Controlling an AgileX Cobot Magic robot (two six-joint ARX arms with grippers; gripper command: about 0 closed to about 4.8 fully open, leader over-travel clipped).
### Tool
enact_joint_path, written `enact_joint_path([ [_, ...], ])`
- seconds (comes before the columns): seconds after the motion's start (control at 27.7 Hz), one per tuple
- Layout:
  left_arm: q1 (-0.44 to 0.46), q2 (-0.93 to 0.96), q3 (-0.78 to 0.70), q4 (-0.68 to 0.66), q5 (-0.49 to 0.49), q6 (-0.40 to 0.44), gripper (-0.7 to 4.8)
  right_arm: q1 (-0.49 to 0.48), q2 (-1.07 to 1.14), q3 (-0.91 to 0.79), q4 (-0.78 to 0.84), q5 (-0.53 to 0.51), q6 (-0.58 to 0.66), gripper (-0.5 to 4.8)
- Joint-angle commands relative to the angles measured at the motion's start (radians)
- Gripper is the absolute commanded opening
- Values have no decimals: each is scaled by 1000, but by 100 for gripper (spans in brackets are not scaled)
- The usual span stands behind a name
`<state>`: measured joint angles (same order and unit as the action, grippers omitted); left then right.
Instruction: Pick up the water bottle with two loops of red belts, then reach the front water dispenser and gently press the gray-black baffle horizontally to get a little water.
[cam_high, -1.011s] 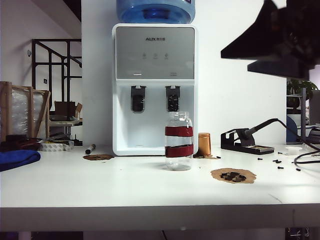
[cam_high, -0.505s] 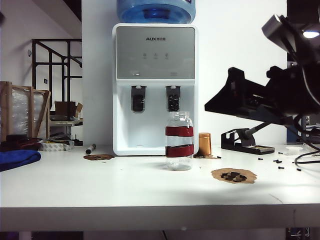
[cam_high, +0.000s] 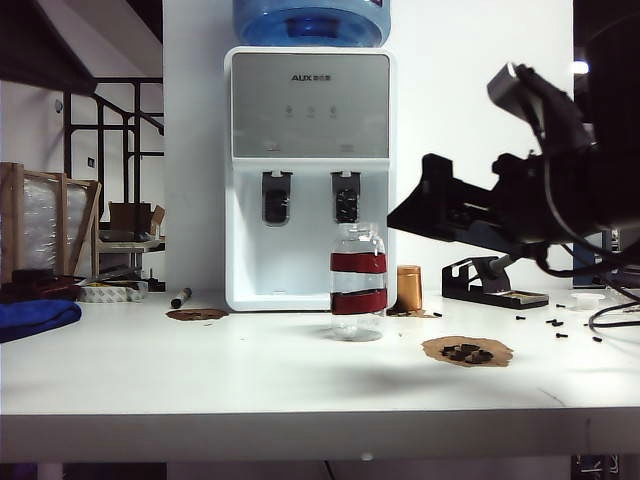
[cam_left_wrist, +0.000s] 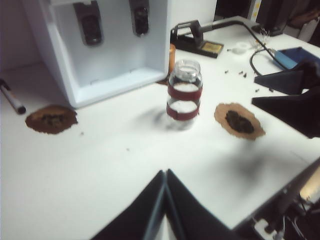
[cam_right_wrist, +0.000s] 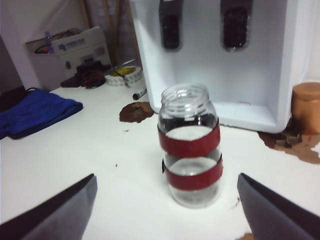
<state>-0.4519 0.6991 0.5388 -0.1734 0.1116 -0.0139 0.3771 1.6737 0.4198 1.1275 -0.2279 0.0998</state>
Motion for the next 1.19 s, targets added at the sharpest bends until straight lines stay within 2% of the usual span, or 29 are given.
enact_joint_path([
  [0.04, 1, 0, 7, 74, -87, -21, -5, 6, 49, 34, 17, -7, 5, 479],
  [0.14, 1, 0, 7, 93, -89, -21, -4, 15, 92, 39, 45, -27, 4, 479],
  [0.25, 0, 0, 8, 92, -88, -21, -5, 20, 142, 76, 34, -152, -49, 479],
  [0.36, 0, 0, 12, 96, -86, -21, -5, 20, 158, 98, 34, -194, -89, 479],
  [0.47, 0, 0, 12, 99, -85, -21, -5, 20, 176, 129, 33, -178, -104, 479],
  [0.76, 0, 0, 12, 99, -63, -21, -4, 19, 201, 183, -37, -40, -104, 479],
  [1.19, 0, 0, 12, 93, -63, -21, -4, 19, 282, 280, -95, -38, -126, 479],
])
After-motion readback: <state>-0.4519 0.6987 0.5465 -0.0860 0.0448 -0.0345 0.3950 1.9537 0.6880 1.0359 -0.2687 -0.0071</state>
